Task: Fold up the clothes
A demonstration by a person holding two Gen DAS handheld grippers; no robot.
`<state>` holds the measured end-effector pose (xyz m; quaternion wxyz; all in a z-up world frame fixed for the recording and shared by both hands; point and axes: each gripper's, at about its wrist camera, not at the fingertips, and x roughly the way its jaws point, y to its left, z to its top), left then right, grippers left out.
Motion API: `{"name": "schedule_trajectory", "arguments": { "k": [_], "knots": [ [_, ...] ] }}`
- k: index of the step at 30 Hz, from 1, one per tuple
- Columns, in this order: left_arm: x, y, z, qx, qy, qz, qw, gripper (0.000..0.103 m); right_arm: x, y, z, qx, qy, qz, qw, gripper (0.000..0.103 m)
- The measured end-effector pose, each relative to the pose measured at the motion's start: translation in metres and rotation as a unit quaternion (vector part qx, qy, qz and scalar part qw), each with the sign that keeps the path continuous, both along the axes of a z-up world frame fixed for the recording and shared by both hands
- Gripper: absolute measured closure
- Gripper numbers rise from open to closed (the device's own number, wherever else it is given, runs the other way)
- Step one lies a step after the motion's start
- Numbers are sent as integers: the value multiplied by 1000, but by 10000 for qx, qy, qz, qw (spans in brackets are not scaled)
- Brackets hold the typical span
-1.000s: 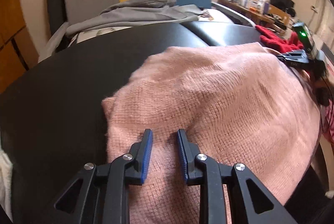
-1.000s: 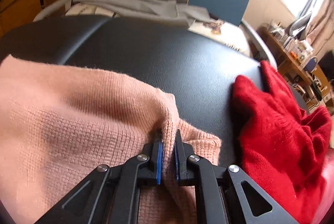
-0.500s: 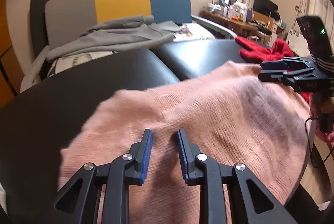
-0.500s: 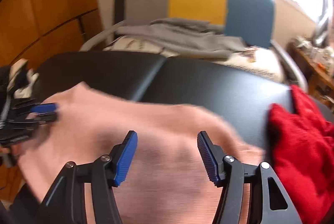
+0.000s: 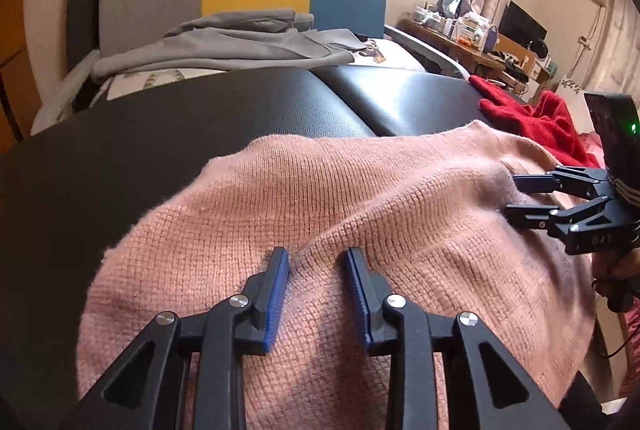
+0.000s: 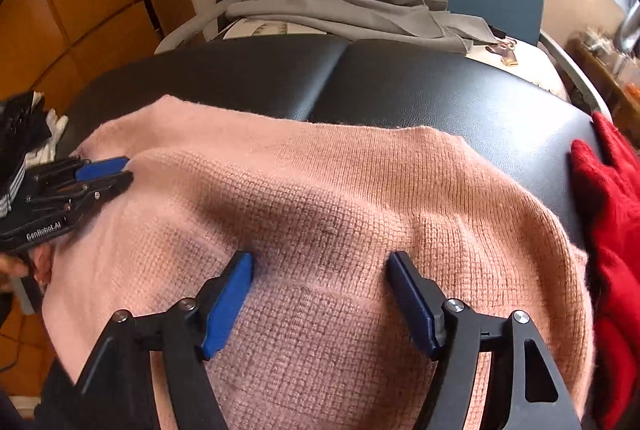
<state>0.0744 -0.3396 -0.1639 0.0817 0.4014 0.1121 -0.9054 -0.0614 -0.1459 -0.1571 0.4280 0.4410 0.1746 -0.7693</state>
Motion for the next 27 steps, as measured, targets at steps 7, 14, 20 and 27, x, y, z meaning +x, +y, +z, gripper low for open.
{"name": "schedule_trajectory", "arguments": {
  "k": [7,14,20,27],
  "knots": [
    [45,7,24,-188,360,277,9988,72,2,79,18,-644,-399,-362,9965,31],
    [97,16,12,-224,242,529,9981,73,30,167,7,-188,-562,-865,9945,31],
    [128,15,-13,-245,49,605,9979,71,53,176,-13,392,-358,-852,9949,30],
    [152,3,-7,198,269,762,9965,71,79,173,-16,568,-294,-585,9962,19]
  ]
}}
